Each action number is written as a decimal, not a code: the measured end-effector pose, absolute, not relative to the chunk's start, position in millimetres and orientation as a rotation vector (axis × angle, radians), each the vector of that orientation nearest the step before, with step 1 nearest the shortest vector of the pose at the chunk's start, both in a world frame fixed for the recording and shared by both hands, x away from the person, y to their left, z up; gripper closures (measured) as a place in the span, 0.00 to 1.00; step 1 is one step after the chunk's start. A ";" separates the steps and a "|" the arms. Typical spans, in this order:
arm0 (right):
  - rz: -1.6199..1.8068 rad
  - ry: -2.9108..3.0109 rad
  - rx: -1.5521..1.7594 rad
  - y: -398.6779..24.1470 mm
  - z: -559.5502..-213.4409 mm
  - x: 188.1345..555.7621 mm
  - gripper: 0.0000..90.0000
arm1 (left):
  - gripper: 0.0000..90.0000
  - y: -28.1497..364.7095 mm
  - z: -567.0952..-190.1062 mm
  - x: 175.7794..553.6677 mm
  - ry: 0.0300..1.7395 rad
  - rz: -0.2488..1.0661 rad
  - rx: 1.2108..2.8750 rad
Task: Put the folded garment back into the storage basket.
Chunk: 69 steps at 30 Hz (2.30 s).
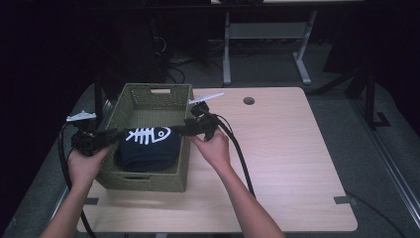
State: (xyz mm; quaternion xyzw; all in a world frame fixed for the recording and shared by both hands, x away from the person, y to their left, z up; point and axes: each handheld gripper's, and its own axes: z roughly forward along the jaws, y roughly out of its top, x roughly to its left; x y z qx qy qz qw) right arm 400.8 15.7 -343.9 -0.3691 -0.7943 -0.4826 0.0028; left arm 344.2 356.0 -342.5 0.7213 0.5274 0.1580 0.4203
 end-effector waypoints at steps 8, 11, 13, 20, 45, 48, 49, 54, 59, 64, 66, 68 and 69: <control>-1.556 -2.469 -1.138 -2.8 -337.2 395.2 0.40 | 0.56 342.2 -336.7 339.3 1.267 0.386 1.813; -1.558 -2.468 -1.143 -8.0 -336.2 394.3 0.39 | 0.56 337.8 -333.9 338.2 1.246 0.386 1.812; -1.559 -2.473 -1.139 -10.8 -335.9 393.9 0.39 | 0.55 335.3 -332.2 338.0 1.237 0.385 1.810; -1.562 -2.483 -1.150 -21.9 -335.4 393.3 0.38 | 0.54 325.6 -328.2 334.6 1.203 0.383 1.813; -1.605 -2.475 -1.233 -69.5 -327.9 383.4 0.36 | 0.46 288.7 -320.4 335.2 1.095 0.352 1.840; -1.608 -2.472 -1.248 -74.6 -327.4 382.1 0.35 | 0.46 283.7 -320.0 335.2 1.084 0.347 1.842; -1.611 -2.469 -1.252 -76.3 -327.4 381.9 0.35 | 0.46 282.5 -320.1 335.3 1.081 0.345 1.842; -1.607 -2.471 -1.268 -83.1 -328.0 380.1 0.35 | 0.44 277.2 -320.7 336.4 1.080 0.328 1.843; -1.611 -2.468 -1.283 -91.0 -328.0 378.2 0.34 | 0.42 270.5 -321.2 336.7 1.069 0.319 1.843; -1.613 -2.471 -1.298 -101.5 -328.7 374.9 0.34 | 0.40 262.5 -321.5 336.7 1.055 0.313 1.847; -1.611 -2.472 -1.308 -106.6 -329.0 373.2 0.34 | 0.39 258.8 -321.6 336.3 1.049 0.313 1.846; -1.612 -2.470 -1.321 -111.7 -329.6 372.0 0.34 | 0.39 254.3 -321.8 336.3 1.041 0.313 1.857; -1.614 -2.467 -1.326 -114.5 -330.1 371.5 0.34 | 0.39 253.0 -322.0 336.4 1.037 0.316 1.860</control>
